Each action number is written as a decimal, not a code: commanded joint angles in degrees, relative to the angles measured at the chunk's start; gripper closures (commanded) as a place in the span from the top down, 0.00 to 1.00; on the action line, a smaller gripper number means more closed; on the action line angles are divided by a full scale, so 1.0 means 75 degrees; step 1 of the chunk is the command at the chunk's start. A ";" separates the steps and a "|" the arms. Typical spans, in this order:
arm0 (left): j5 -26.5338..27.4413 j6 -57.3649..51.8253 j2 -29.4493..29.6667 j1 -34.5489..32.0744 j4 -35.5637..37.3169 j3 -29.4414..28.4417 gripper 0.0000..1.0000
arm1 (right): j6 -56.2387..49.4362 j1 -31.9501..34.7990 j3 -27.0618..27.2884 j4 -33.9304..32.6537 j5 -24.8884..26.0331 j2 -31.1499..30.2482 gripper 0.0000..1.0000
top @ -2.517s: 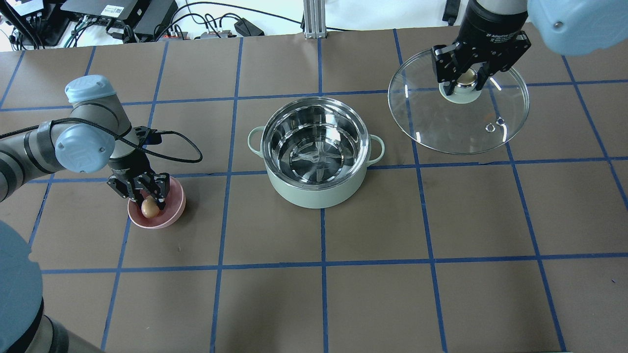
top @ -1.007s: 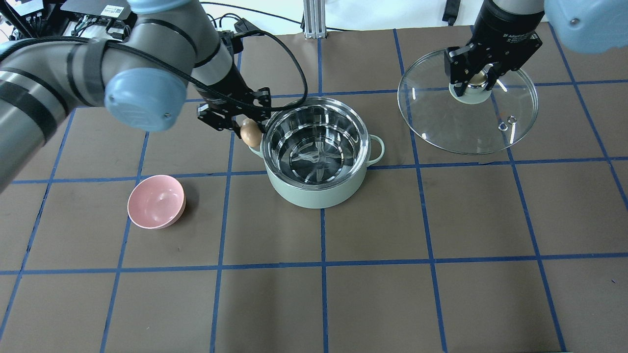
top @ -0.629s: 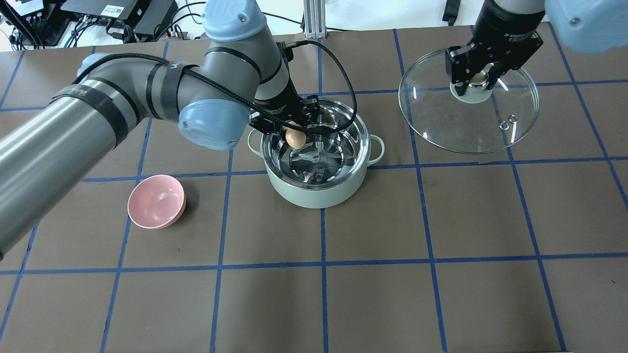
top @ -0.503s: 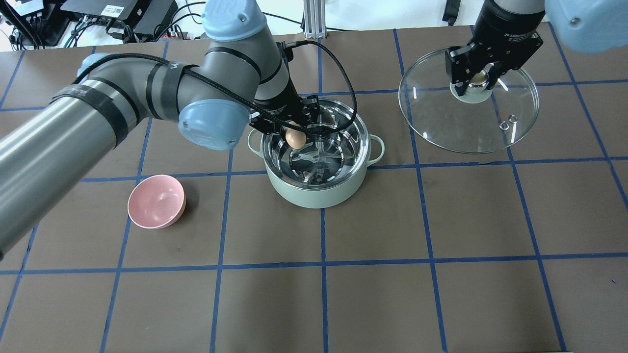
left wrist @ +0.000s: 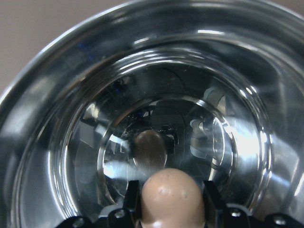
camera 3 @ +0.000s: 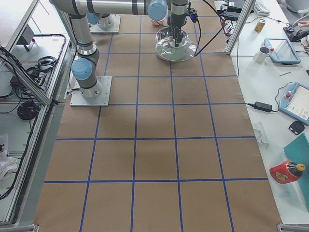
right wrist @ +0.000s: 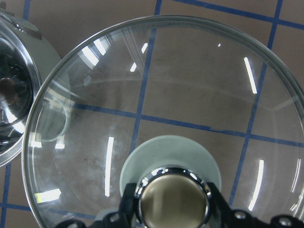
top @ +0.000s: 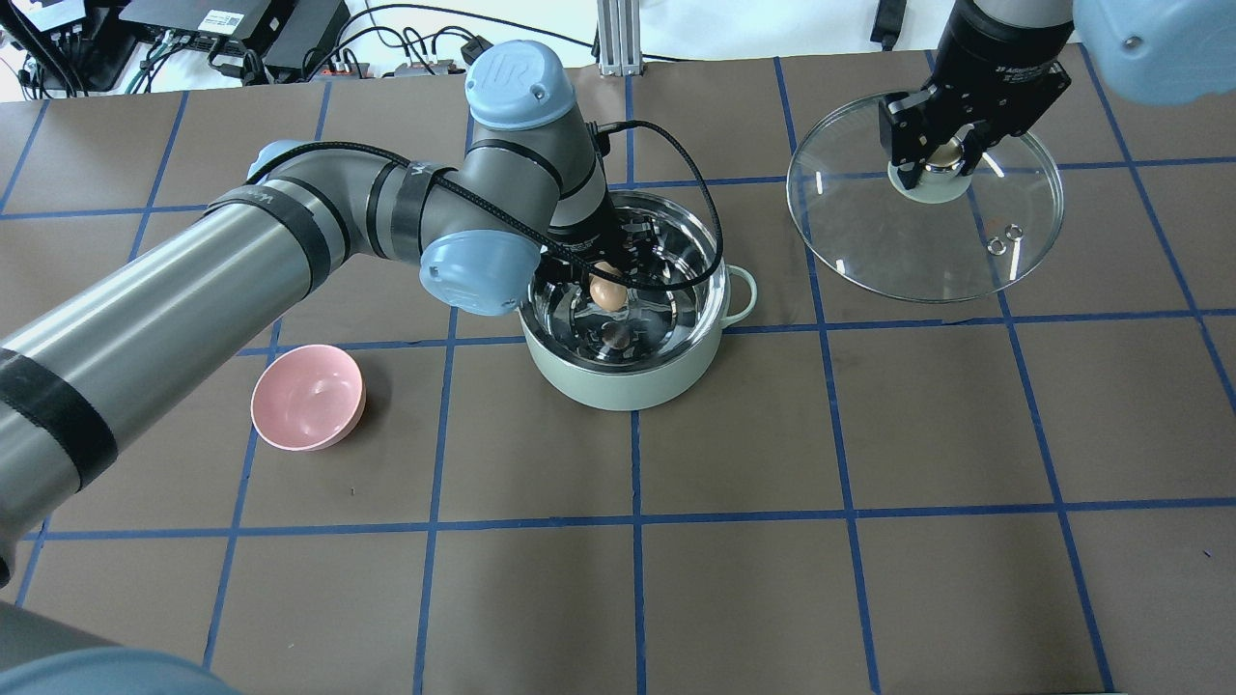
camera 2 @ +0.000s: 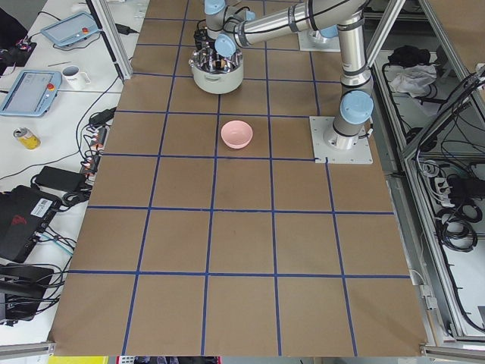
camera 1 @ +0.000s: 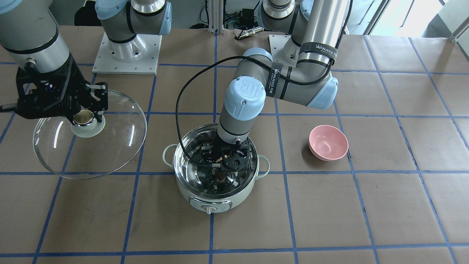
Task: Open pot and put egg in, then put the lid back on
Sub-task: 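Lower the egg into the pot and open the left gripper, then withdraw the left gripper while the right gripper carries the glass lid over the pot, then lower the glass lid onto the pot with the right gripper and seat it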
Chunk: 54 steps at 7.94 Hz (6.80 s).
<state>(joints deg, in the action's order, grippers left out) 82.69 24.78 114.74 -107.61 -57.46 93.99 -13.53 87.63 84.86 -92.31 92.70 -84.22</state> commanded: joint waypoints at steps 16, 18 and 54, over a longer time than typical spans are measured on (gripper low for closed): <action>0.1100 -0.3290 -0.3062 0.2719 -0.5065 -0.0978 1.00 | 0.2547 0.1343 -0.0052 -0.0756 -0.1063 0.0317 0.00; 0.1362 -0.3562 -0.3134 0.2699 -0.5019 -0.0966 1.00 | 0.3824 0.2234 -0.0064 -0.1237 -0.1051 0.0645 0.00; 0.1303 -0.3644 -0.3181 0.2699 -0.5018 -0.0954 1.00 | 0.4605 0.3363 0.0158 -0.2564 -0.0559 0.2124 0.00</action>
<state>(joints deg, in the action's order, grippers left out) 92.46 -2.59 90.88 -87.35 -95.10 86.84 21.08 112.82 85.62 -111.55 88.41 -68.15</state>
